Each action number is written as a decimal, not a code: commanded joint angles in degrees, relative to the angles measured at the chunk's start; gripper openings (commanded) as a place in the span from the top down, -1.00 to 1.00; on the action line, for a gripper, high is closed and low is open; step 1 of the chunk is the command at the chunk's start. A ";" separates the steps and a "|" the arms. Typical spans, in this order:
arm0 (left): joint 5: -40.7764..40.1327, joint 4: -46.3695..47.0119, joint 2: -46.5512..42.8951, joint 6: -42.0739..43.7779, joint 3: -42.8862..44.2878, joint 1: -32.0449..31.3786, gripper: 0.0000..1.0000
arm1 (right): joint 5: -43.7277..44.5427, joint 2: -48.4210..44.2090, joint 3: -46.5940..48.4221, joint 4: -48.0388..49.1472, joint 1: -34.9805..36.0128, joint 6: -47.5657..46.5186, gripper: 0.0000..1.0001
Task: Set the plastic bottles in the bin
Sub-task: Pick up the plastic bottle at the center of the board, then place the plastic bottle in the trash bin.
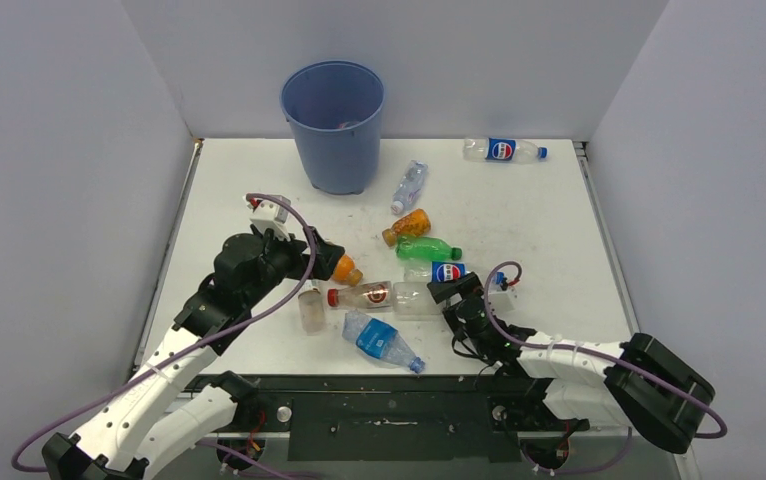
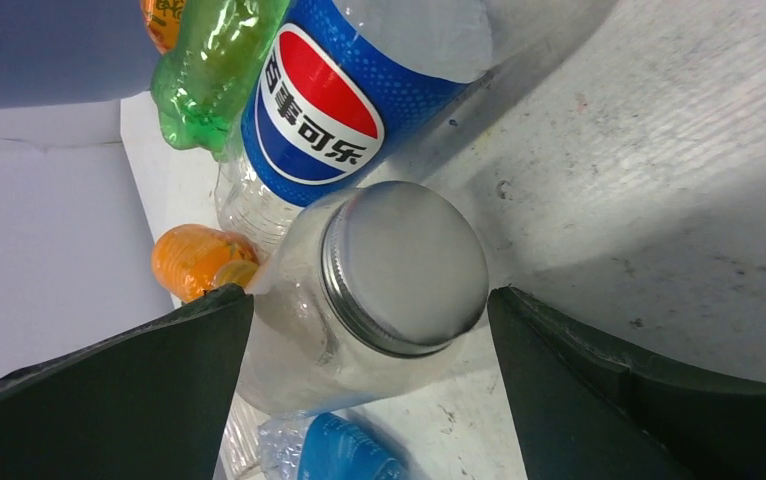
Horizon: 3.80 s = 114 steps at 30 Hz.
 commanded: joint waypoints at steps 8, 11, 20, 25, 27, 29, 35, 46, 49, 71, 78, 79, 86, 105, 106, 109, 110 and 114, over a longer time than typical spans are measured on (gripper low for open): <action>-0.67 2.95 -1.17 0.57 0.09 -1.33 -0.92 | 0.70 7.28 0.36 10.63 -1.63 -4.05 -0.80; -0.83 2.95 -1.47 0.95 -0.05 -1.60 -0.92 | -0.18 6.68 -0.62 12.13 -2.04 -5.89 -0.57; -1.33 3.37 -1.66 1.15 -0.45 -2.22 -0.92 | -0.26 -6.50 -2.17 9.71 -2.70 -14.46 -0.05; -2.91 4.70 -2.94 1.34 -1.48 -2.65 -0.92 | -0.84 -18.91 0.62 2.21 -3.26 -24.05 0.08; -3.11 5.69 -3.61 1.34 -2.09 -2.73 -0.92 | -2.56 -22.96 3.46 -1.64 -3.82 -29.35 0.09; -2.34 7.73 -4.46 1.36 -2.96 -2.75 -0.92 | -5.40 -25.62 6.92 -5.04 -4.66 -35.46 0.10; 13.69 21.67 -9.64 3.27 -8.38 -2.75 -0.92 | -18.75 -25.45 21.64 -15.23 -5.95 -54.55 0.10; 41.71 26.73 1.50 -8.67 2.84 -2.84 -0.92 | -41.24 -23.84 35.39 -19.71 -5.67 -71.29 0.07; 43.18 28.08 4.71 -10.64 3.99 -3.04 -0.92 | -44.76 -23.40 36.33 -18.33 -5.60 -71.83 0.06; 36.93 22.02 14.71 -0.49 8.18 -13.99 -0.92 | -49.66 -18.98 36.74 -7.40 -4.24 -69.27 0.12; 36.39 24.71 14.14 -1.01 6.74 -14.00 -0.41 | -47.93 -20.14 36.46 -7.80 -4.27 -68.67 -0.26; 36.07 24.82 13.94 -1.08 6.71 -13.94 -0.34 | -47.48 -20.50 36.46 -8.03 -4.27 -68.44 -0.60; 31.22 24.85 12.73 0.16 8.45 -13.47 0.06 | -43.16 -23.29 40.84 -14.31 -4.28 -66.93 -0.79; -5.58 32.95 30.49 14.98 35.82 9.45 -0.03 | -3.34 -39.53 23.71 -23.30 -4.23 -63.26 -0.79; -4.94 33.78 31.93 14.10 37.53 10.70 -0.01 | -2.96 -39.59 23.15 -23.08 -4.26 -63.17 -0.79; -3.86 34.58 40.15 13.51 43.25 12.83 0.00 | -2.48 -39.36 21.51 -22.49 -4.33 -62.94 -0.79; -3.68 34.58 42.44 13.59 45.01 13.31 0.00 | -2.37 -39.26 21.05 -22.24 -4.33 -63.02 -0.79; -3.12 35.28 50.65 13.42 51.50 14.98 0.01 | -2.06 -38.72 19.69 -21.51 -4.28 -63.76 -0.79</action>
